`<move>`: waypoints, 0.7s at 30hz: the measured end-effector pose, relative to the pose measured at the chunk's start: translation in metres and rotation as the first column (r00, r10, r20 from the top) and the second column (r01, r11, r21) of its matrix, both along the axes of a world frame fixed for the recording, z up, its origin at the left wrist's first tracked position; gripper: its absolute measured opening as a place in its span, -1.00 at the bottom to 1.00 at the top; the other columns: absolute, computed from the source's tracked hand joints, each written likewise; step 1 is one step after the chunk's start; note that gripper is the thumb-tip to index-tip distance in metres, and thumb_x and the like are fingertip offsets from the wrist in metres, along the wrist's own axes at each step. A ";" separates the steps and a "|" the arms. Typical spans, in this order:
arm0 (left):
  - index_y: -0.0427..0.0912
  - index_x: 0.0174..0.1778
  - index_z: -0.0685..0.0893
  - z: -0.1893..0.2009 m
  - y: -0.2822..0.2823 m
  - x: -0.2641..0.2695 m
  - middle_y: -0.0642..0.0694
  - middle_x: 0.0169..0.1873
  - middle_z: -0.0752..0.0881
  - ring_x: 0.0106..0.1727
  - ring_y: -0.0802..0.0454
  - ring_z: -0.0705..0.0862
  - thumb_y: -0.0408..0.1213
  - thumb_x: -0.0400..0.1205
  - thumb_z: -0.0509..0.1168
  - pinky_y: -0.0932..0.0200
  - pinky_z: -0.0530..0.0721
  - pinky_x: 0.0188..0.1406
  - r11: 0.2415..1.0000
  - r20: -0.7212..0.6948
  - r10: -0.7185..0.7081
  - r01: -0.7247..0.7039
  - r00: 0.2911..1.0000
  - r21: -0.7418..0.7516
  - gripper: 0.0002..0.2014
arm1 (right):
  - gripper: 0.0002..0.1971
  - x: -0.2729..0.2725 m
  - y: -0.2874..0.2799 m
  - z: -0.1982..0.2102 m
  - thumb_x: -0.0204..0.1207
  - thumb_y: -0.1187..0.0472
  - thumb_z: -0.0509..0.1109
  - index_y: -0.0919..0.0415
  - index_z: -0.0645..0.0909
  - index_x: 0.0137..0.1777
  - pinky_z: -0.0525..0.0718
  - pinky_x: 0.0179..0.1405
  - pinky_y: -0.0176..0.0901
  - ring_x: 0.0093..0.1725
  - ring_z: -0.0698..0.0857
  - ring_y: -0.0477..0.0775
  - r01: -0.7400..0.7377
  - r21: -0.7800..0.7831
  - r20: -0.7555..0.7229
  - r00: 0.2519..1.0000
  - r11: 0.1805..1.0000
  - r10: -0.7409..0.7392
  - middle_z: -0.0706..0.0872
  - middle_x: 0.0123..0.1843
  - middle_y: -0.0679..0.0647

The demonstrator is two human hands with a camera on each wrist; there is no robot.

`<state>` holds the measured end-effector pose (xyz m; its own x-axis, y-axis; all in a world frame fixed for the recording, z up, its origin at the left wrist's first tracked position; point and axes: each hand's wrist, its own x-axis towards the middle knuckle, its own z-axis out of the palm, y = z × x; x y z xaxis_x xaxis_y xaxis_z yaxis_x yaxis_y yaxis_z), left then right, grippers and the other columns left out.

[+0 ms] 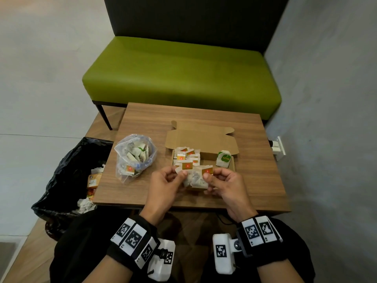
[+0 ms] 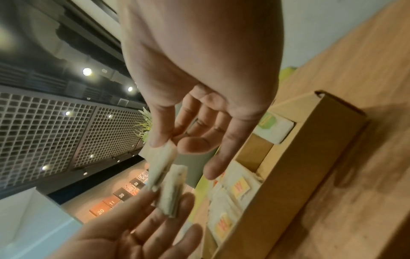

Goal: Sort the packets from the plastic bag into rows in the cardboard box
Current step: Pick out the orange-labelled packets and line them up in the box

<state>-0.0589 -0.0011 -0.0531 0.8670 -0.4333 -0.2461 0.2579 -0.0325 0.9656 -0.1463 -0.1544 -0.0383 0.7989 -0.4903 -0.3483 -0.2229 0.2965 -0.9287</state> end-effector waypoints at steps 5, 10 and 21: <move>-0.19 0.15 0.74 0.001 -0.001 -0.005 -0.14 0.02 0.85 0.07 -0.09 0.82 -0.29 0.77 0.16 -0.08 0.80 0.05 0.989 0.040 -0.146 0.146 0.988 -0.002 -0.76 | -0.84 0.008 0.010 -0.008 0.44 0.32 0.59 0.30 0.75 -0.01 0.80 -0.38 -0.15 -0.24 0.85 -0.02 0.029 -0.069 -0.025 0.999 0.997 -0.031 0.88 -0.15 0.11; -0.11 0.19 0.73 0.000 0.001 -0.007 -0.01 0.05 0.84 0.13 0.08 0.79 -0.26 0.68 0.32 0.06 0.77 0.08 0.985 0.130 -0.171 0.167 0.977 0.042 -0.80 | -0.83 0.011 0.018 -0.016 0.38 0.27 0.64 0.22 0.76 -0.05 0.81 -0.32 -0.07 -0.13 0.86 0.02 0.071 -0.153 -0.061 0.995 0.986 -0.081 0.86 -0.14 0.09; -0.18 0.15 0.76 0.001 0.001 -0.002 -0.02 0.00 0.85 0.06 0.16 0.80 -0.40 0.69 0.32 0.30 0.71 -0.06 0.980 0.155 -0.196 0.191 0.968 0.045 -0.82 | -0.79 0.007 0.013 -0.007 0.39 0.29 0.63 0.19 0.76 0.02 0.85 -0.09 0.11 -0.05 0.86 0.07 -0.013 -0.135 -0.064 0.998 0.991 0.005 0.86 -0.06 0.11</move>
<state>-0.0612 -0.0005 -0.0520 0.7962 -0.5914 -0.1278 0.0878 -0.0961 0.9915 -0.1392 -0.1413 -0.0450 0.7820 -0.5292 -0.3293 -0.2848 0.1665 -0.9440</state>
